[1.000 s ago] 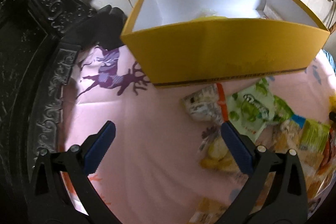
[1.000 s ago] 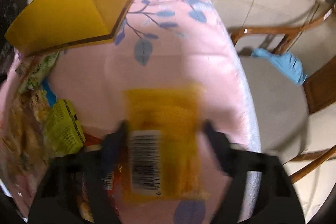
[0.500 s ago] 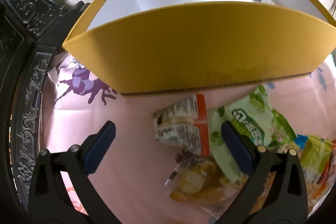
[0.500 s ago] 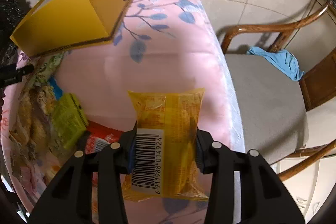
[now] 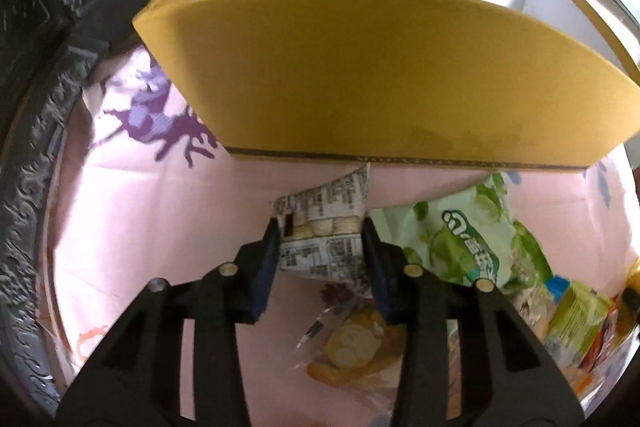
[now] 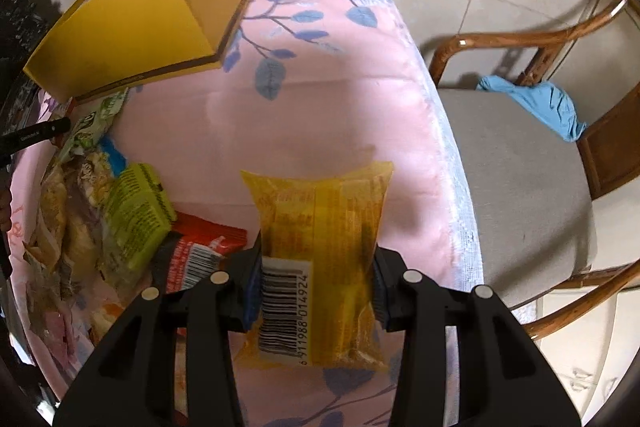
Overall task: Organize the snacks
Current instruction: 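Grasp the clear white-labelled packet with the left tool while the right tool holds its packet, then carry both packets over the yellow box and open both tools to drop them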
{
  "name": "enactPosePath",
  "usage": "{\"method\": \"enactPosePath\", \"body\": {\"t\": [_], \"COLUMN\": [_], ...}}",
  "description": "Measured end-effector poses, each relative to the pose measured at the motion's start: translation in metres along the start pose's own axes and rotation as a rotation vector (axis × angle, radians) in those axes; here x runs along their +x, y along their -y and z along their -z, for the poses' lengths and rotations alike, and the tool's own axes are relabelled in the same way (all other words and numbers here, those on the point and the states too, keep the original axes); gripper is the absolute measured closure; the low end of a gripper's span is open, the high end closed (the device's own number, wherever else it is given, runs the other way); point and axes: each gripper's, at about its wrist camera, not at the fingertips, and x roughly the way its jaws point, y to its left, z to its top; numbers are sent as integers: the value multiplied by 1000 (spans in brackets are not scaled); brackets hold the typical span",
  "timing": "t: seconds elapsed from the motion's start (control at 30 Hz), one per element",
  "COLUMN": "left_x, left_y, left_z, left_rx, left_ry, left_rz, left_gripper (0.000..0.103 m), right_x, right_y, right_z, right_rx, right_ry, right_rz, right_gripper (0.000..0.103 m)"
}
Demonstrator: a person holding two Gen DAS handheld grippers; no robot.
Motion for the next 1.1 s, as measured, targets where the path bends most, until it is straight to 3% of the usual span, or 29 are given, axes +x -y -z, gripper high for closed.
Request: {"method": "enactPosePath", "body": {"t": [0.27,0.4,0.57,0.73,0.9,1.1], "left_x": [-22,-46,-87,-123,-134,-130], "left_y": [-5,6,25,22,22,17], "left_z": [7,10,4,-24,-66,-112], "left_rx": [-62,-59,-19,-11,7,-24], "left_ry": [13,45,123,210,267,295], "left_rz": [-39,-43,-13,-23,-113,-109], "left_gripper": [63,63,63,63,63,63], "right_x": [-43,-68,-94,-117,-125,-101], "right_y": [-8,-20,-34,-52,-71,-91], "right_z": [-17,-35,-63,-104,-152,-201], "right_rx": [41,8,-19,-60,-83,-97], "right_ry": [81,152,220,315,377,352], "right_rz": [-25,-27,-107,-149,-197,-220], "right_gripper": [60,60,60,60,60,60]}}
